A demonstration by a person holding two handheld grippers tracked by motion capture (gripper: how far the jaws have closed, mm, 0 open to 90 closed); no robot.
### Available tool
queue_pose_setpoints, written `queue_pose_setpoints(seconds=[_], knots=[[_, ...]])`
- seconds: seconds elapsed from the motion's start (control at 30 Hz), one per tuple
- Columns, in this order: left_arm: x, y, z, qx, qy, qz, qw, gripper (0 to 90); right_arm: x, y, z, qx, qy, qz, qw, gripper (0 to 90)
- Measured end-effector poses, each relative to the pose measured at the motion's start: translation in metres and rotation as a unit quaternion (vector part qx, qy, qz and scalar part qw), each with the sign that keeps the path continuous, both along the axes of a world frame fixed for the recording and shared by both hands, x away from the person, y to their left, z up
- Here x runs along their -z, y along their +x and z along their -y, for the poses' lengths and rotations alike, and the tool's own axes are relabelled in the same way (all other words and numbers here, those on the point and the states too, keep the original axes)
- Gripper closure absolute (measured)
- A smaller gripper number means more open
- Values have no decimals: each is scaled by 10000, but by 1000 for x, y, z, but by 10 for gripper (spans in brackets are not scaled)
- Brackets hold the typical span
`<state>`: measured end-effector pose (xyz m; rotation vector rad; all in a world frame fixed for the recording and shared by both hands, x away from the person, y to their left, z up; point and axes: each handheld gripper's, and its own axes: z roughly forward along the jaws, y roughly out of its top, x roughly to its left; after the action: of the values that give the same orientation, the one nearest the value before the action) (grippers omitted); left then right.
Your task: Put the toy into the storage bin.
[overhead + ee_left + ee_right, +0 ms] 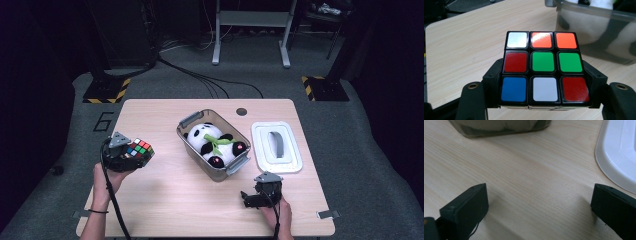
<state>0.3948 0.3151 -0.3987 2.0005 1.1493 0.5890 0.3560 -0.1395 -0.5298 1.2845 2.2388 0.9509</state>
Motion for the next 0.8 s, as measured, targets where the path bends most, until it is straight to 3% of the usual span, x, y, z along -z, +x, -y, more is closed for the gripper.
queue_pose_setpoints(seconds=[0.8], knots=[[-43,8,42,558,-4,282,9980,341,0,0,0,4,2,0,10000,6]])
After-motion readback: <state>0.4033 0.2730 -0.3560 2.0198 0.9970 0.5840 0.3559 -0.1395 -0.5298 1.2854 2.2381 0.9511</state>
